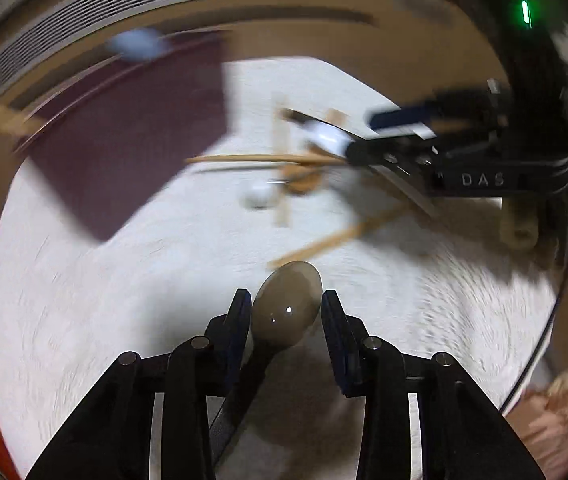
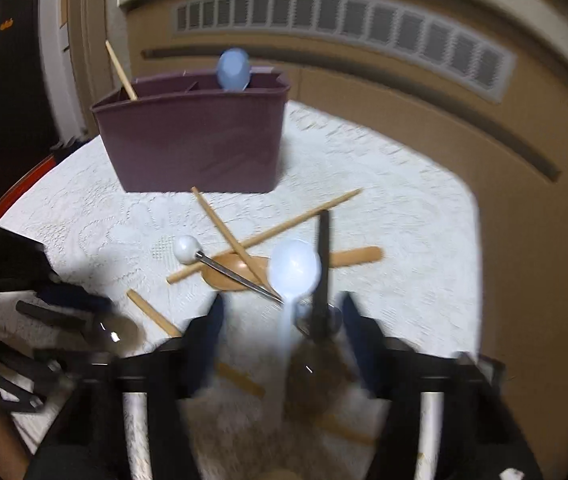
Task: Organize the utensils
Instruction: 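Grasp the dark spoon with the left tool while the right tool grasps the white spoon, then lift the dark spoon with the left tool while the right tool lifts the white spoon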
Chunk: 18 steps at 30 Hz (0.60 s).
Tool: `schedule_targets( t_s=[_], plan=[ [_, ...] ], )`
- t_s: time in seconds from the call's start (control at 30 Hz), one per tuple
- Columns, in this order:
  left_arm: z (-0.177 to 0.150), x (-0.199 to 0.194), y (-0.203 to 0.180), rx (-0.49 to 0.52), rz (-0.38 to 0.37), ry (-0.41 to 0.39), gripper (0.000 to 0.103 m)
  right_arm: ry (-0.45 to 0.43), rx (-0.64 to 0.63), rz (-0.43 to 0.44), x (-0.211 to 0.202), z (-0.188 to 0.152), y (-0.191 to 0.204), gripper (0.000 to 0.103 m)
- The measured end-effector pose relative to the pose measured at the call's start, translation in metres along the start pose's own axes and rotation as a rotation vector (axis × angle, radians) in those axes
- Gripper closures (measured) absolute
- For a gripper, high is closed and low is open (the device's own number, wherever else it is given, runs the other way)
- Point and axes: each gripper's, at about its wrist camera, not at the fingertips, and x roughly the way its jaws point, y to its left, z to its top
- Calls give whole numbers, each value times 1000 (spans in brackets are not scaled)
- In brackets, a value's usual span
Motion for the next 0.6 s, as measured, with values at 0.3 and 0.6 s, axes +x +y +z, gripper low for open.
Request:
schedule_targets(
  t_s=[0.3, 0.6],
  plan=[
    [-19, -36, 58, -264, -3, -124, 66, 76, 58, -36, 45, 24, -5, 57],
    [-24, -35, 60, -267, -21, -108, 66, 134, 79, -35, 39, 22, -1, 70]
  ],
)
